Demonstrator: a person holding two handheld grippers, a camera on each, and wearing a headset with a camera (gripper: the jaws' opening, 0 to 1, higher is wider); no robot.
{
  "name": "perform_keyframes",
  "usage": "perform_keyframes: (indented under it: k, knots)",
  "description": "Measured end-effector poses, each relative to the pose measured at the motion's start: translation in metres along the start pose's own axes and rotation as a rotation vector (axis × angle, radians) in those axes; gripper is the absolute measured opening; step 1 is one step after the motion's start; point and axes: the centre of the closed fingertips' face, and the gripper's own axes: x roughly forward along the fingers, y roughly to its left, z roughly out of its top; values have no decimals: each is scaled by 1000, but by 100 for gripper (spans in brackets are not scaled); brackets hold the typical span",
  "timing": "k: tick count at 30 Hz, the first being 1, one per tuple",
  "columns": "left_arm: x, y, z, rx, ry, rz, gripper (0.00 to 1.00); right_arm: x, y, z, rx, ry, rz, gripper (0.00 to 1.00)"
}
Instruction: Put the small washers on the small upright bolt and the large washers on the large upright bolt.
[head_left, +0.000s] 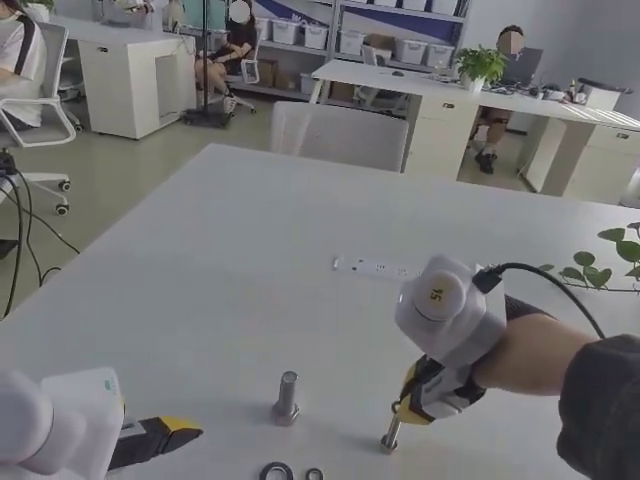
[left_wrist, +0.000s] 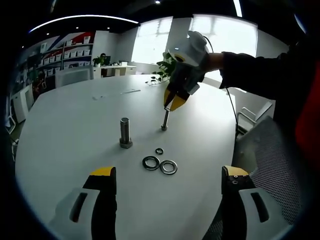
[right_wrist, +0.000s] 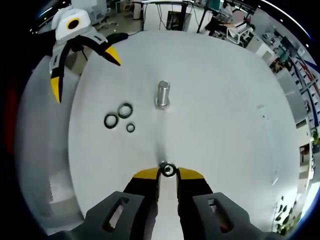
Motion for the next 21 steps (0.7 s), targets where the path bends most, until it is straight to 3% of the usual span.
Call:
perform_keyframes:
  k: [21]
  knots:
    - [2, 1, -3, -3, 14, -2, 86, 21, 4, -7, 20, 14, 31, 14]
